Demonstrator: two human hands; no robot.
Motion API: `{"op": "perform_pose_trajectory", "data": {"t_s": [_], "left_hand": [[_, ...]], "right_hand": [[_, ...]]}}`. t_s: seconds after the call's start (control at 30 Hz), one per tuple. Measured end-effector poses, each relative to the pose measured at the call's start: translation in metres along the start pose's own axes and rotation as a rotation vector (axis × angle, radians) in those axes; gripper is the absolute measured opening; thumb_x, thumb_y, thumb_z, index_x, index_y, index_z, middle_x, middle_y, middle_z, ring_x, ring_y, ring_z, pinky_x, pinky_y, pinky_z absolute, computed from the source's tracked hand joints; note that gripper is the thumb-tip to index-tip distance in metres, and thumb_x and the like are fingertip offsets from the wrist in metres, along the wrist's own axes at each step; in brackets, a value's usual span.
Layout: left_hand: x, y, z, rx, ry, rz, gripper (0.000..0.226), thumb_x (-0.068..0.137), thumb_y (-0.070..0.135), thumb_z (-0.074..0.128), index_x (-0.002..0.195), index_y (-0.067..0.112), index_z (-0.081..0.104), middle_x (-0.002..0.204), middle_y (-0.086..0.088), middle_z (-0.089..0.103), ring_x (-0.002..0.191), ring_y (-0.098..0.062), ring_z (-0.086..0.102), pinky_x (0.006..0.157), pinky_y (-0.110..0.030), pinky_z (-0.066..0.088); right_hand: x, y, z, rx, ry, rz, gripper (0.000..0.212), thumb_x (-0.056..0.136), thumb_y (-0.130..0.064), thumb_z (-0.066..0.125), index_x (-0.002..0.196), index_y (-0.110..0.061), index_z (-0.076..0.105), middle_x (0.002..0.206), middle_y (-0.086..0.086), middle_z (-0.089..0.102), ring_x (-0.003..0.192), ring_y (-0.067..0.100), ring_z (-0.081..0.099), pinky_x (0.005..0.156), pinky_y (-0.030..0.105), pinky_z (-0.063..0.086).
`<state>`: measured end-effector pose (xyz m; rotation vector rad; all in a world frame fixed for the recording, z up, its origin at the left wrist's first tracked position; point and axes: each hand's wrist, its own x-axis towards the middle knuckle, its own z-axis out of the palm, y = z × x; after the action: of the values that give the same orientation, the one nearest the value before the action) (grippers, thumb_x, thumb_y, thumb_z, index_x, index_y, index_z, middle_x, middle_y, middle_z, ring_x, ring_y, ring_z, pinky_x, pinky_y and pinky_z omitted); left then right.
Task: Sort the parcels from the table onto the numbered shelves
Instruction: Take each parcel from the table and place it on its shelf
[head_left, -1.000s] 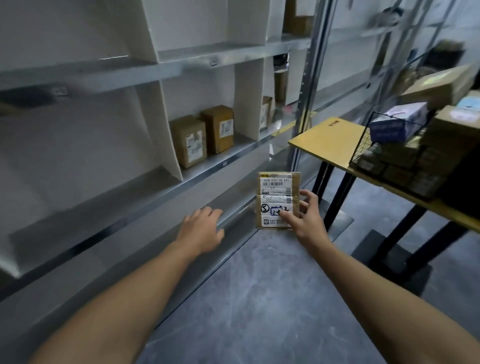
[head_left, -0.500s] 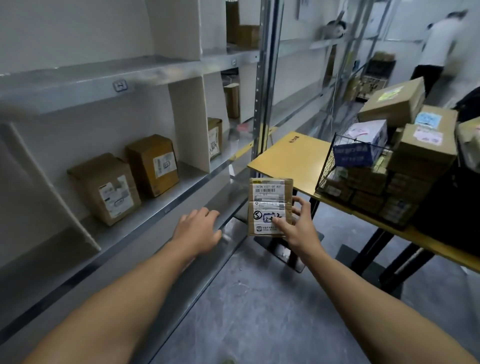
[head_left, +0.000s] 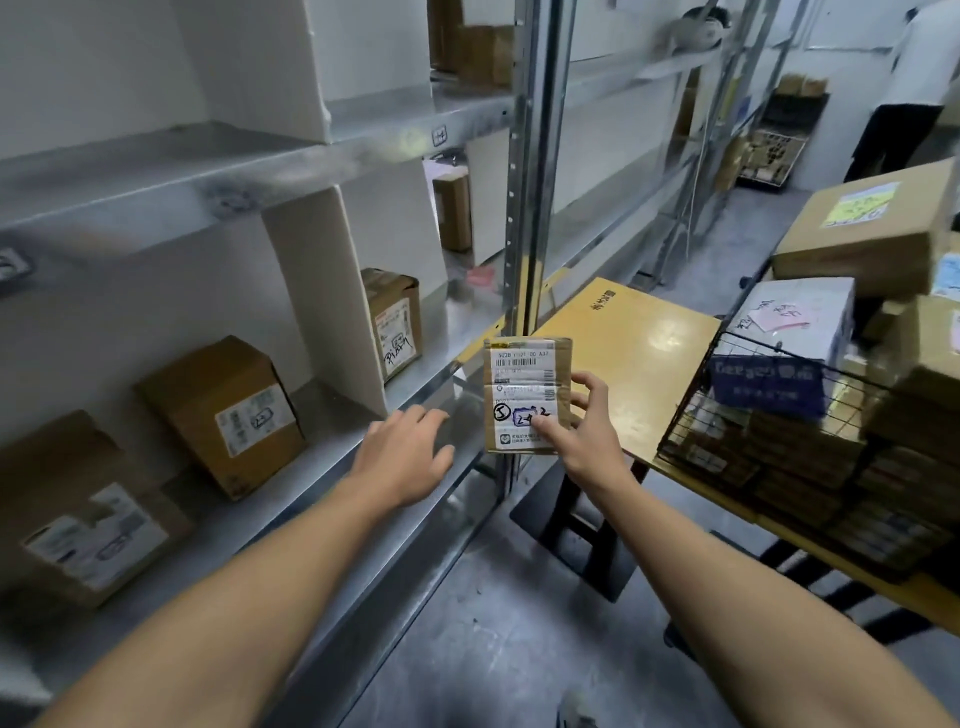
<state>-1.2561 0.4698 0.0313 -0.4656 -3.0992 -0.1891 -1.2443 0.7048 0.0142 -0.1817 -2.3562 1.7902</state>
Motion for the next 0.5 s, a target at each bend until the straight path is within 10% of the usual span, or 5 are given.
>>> {"op": "perform_pose_trajectory", "data": {"t_s": [0.17,0.5], "left_hand": [[0.067,-0.005,0.008,0.034,0.004,-0.093,0.048,0.095,0.047,0.043,0.138,0.026,0.042,0.136,0.0,0.05,0.125,-0.024,0.045,0.101,-0.039,0.036],[0.175,0.002,0.021,-0.02,-0.011,-0.425,0.048,0.097,0.044,0.042,0.141,0.025,0.04,0.14,0.0,0.047,0.127,-0.023,0.044,0.103,-0.04,0.037]], "right_hand": [[0.093,0.011,0.015,0.003,-0.112,-0.025,0.065,0.089,-0.005,0.072,0.136,-0.025,0.032,0.125,0.003,0.053,0.095,0.004,0.063,0.063,0.015,0.053],[0.279,0.028,0.044,-0.043,-0.426,-0.074,0.067,0.087,-0.001,0.074,0.136,-0.022,0.034,0.113,-0.011,0.056,0.099,0.003,0.063,0.091,0.034,0.057]]}}
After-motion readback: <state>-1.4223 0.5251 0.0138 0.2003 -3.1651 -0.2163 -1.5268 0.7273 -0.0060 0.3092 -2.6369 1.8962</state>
